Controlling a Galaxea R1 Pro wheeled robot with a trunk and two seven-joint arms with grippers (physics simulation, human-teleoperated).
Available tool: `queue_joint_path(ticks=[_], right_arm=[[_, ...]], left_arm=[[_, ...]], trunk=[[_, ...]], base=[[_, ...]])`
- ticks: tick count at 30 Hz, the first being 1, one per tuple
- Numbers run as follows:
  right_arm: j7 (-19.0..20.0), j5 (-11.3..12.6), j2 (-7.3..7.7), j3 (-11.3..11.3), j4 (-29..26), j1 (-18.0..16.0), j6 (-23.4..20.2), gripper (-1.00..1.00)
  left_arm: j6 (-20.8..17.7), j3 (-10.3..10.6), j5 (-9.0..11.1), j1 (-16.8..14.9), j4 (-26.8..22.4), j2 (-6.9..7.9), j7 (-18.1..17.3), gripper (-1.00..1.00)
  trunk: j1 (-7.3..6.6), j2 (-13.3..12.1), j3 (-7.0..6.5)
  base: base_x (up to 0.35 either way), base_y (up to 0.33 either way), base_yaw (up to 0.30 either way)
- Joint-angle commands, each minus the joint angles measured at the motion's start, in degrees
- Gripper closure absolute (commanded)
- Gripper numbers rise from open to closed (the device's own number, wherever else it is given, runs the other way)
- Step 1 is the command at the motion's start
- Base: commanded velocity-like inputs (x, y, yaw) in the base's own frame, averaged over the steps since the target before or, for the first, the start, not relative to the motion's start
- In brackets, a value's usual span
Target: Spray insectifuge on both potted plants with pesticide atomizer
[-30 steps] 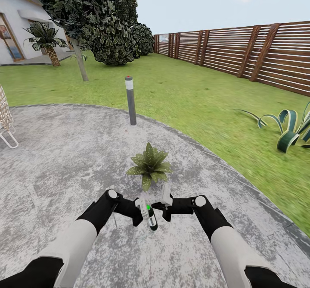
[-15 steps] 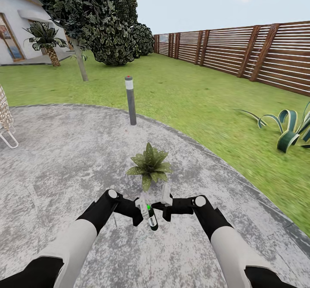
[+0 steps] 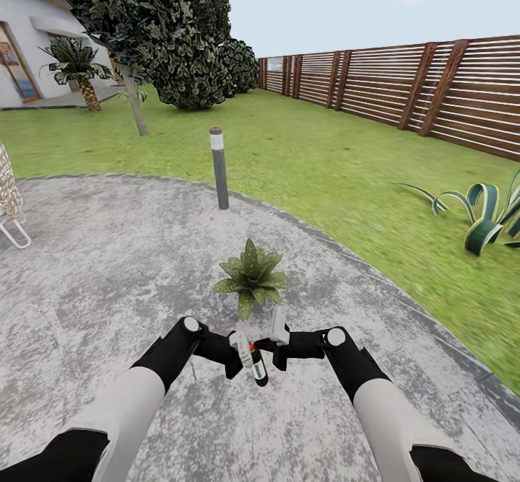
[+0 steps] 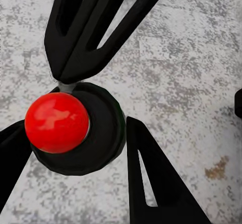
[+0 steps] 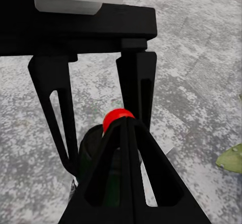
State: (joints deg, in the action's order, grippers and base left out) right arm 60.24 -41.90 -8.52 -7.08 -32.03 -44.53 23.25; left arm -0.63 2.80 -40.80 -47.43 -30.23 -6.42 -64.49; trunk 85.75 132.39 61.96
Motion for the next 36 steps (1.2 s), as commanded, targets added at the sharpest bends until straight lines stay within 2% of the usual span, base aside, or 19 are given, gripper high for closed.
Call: queue_joint_path(ticks=[1, 7, 8, 9, 11, 17, 21, 23, 24, 25, 28, 30, 31, 32, 33, 35, 36], right_arm=[[0.3, -0.5, -0.10, -0.5, -0.1, 0.0, 0.2, 1.00], [0.3, -0.5, -0.10, -0.5, -0.1, 0.0, 0.2, 1.00], [0.3, -0.5, -0.10, -0.5, -0.1, 0.0, 0.2, 1.00], [0.3, -0.5, -0.08, -0.5, -0.1, 0.0, 0.2, 1.00], [0.3, -0.5, -0.04, -0.5, -0.1, 0.0, 0.2, 1.00], [0.4, -0.5, 0.17, -0.5, -0.1, 0.0, 0.2, 1.00], [0.4, -0.6, 0.52, -0.5, 0.0, 0.1, 0.2, 1.00], [0.4, -0.5, 0.99, -0.6, 0.0, 0.1, 0.2, 1.00], [0.4, -0.5, 1.12, -0.6, 0.0, 0.1, 0.3, -1.00], [0.4, -0.5, 1.30, -0.6, 0.0, 0.1, 0.3, -1.00], [0.0, -0.4, 2.83, -0.7, 0.2, 0.2, 0.3, -1.00], [-1.9, -0.2, 5.05, -0.9, 1.8, 0.3, 0.4, -1.00], [-4.5, -0.2, 6.05, -0.9, 2.9, 0.3, 0.4, -1.00], [-8.5, -0.1, 6.88, -1.0, 4.3, 0.7, 0.5, -1.00], [-13.5, 0.0, 7.51, -1.0, 6.1, 1.5, 0.5, -1.00], [-26.1, 1.4, 8.16, -1.1, 11.3, 3.9, 0.5, -1.00], [-33.5, 3.0, 8.48, -1.0, 14.7, 5.1, 0.6, -1.00]], left_arm=[[-0.1, 0.0, -0.2, 0.0, -0.1, 0.00, -0.2, 1.00], [0.0, 0.4, -1.1, 0.6, 0.5, 0.86, 0.0, 1.00], [0.0, 0.4, -1.7, 0.7, 0.7, 1.68, 0.1, 1.00], [0.0, 0.5, -2.4, 0.9, 0.9, 4.59, 0.2, 1.00], [0.0, 0.5, -2.4, 1.0, 0.9, 7.26, 0.2, 1.00], [0.2, 0.5, -2.4, 1.1, 1.0, 12.81, 0.2, 1.00], [3.9, 0.0, -1.8, 1.9, 1.5, 16.83, 0.4, 1.00], [4.6, -0.2, -1.5, 2.0, 3.0, 18.39, 0.5, 1.00], [4.8, -0.3, -1.4, 2.1, 3.9, 19.05, 0.7, 1.00], [5.0, -0.5, -0.9, 2.1, 4.9, 19.49, 1.3, 1.00], [5.8, -2.4, 4.1, 2.1, 10.4, 19.88, 5.3, 1.00], [8.5, -2.9, 7.1, 2.2, 14.6, 19.94, 10.9, 1.00], [9.3, -3.1, 8.2, 2.2, 16.2, 19.92, 13.6, 1.00], [9.9, -3.2, 9.8, 2.2, 17.9, 19.89, 16.5, 1.00], [10.2, -3.2, 12.1, 2.2, 20.1, 19.88, 19.7, 1.00], [11.1, -3.2, 19.4, 3.4, 23.7, 19.81, 26.9, 1.00], [12.3, -3.2, 23.4, 4.9, 24.3, 19.67, 30.8, 1.00]], trunk=[[-0.01, 0.0, 0.05], [-0.01, 0.0, 0.05], [-0.01, 0.0, 0.05], [-0.01, 0.0, 0.05], [-0.01, 0.0, 0.05], [-0.01, 0.0, 0.05], [-0.01, 0.0, 0.05], [-0.01, 0.0, 0.05], [-0.01, 0.0, 0.05], [-0.01, 0.0, 0.05], [-0.01, 0.0, 0.05], [-0.01, 0.0, 0.05], [-0.01, 0.0, 0.05], [-0.01, 0.0, 0.05], [-0.01, 0.0, 0.05], [-0.01, 0.0, 0.05], [-0.01, 0.0, 0.05]], base=[[0.000, 0.000, 0.000], [0.000, 0.000, 0.000], [0.000, 0.000, 0.000], [0.000, 0.000, 0.000], [0.000, 0.000, 0.000], [0.000, 0.000, 0.000], [0.000, 0.000, 0.000], [0.000, 0.000, 0.000], [0.000, 0.000, 0.000], [0.000, 0.000, 0.000], [0.000, 0.000, 0.000], [0.000, 0.000, 0.000], [0.000, 0.000, 0.000], [0.000, 0.000, 0.000], [0.000, 0.000, 0.000], [0.000, 0.000, 0.000], [0.000, 0.000, 0.000]])
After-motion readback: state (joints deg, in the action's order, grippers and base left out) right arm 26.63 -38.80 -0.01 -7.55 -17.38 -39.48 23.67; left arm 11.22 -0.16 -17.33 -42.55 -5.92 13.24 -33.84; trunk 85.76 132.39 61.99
